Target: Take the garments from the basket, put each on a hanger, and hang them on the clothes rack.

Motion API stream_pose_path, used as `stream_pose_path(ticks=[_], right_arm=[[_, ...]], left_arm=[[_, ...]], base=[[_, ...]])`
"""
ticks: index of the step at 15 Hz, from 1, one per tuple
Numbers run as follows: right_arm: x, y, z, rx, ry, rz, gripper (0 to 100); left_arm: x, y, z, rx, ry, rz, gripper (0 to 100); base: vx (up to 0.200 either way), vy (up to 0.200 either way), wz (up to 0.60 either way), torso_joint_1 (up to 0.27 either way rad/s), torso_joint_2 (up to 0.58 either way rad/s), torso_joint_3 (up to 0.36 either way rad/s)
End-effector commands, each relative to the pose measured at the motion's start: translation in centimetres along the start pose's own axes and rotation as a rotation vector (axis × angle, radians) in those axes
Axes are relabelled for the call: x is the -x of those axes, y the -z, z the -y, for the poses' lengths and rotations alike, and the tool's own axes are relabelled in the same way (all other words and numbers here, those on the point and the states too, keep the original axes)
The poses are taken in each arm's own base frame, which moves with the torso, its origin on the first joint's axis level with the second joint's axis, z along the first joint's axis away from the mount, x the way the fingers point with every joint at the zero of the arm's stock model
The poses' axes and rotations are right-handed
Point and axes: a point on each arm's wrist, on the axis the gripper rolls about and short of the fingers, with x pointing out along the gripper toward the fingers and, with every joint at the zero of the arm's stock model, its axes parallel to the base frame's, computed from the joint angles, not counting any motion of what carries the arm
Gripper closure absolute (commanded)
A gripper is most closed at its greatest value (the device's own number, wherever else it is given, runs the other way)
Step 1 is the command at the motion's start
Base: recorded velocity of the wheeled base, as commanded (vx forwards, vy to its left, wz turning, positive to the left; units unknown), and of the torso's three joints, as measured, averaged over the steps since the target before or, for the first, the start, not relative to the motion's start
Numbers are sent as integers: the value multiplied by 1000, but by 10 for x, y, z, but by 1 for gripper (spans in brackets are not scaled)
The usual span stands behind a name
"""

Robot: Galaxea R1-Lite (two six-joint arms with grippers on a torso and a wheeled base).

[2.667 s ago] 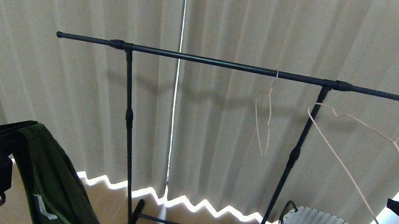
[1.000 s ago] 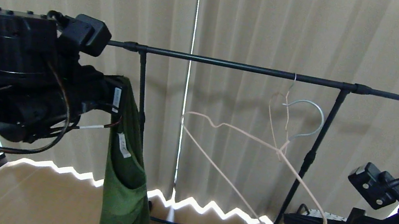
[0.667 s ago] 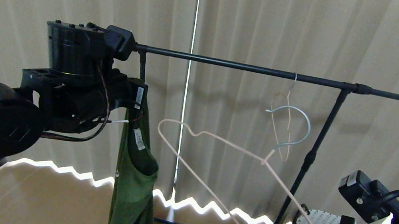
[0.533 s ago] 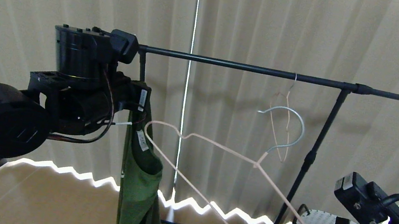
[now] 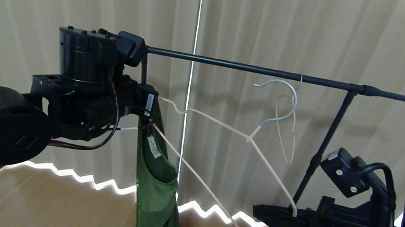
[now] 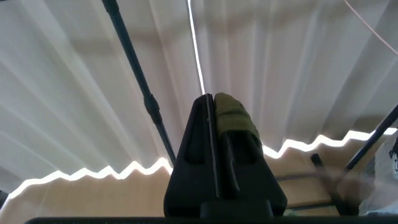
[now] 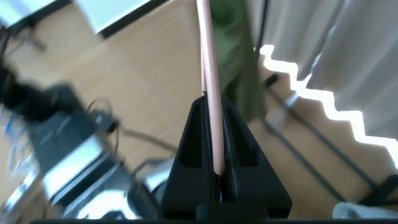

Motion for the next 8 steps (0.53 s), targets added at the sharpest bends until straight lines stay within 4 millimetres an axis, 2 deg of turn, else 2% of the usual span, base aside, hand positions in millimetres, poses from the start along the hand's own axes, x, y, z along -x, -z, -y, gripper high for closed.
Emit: stream_pose_path(ticks=[1,3,6,8], right_arm=[[-24,2,8,-29,72,-9,100],[-35,2,10,-43,116,-4,100],[-36,0,-5,-34,69,-1,100],[-39,-5,-22,-37,14,5,100]], left_arm=[[4,-2,-1,2,-3,8,100],[5,1,-1,-1,-1,-1,100],[4,3,-2,-2,-20,-10,100],[4,4,-2,0,-37,-14,100]], base=[[0,0,0,0,0,0],[0,0,0,0,0,0],[0,0,0,0,0,0],[0,0,0,0,0,0]])
